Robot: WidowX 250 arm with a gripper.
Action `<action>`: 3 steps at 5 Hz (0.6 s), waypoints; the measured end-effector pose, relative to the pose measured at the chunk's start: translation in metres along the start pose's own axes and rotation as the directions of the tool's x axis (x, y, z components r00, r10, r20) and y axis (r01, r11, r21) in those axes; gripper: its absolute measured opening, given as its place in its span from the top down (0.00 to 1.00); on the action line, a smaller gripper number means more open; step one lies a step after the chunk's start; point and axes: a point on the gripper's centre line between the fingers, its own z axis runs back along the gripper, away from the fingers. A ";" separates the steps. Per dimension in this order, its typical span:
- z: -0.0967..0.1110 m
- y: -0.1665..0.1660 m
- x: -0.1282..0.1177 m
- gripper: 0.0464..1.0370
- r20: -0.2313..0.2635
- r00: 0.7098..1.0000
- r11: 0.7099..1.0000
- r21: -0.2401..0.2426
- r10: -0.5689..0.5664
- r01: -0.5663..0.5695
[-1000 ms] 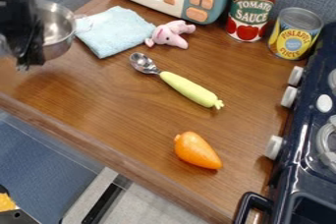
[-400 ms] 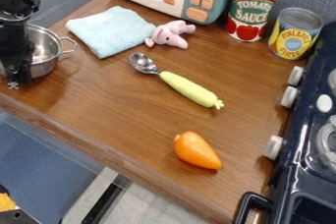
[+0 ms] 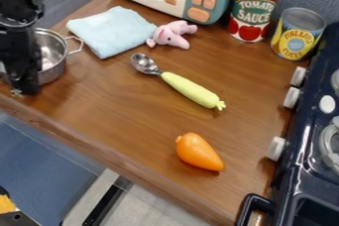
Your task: Move the silver pot to the bottom left side of the table
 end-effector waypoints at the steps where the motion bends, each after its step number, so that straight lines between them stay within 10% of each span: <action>1: 0.004 0.001 -0.005 0.16 -0.023 1.000 1.000 -0.016 -0.003 0.003; 3: 0.037 -0.008 -0.013 0.03 -0.078 0.997 0.993 -0.117 -0.008 -0.001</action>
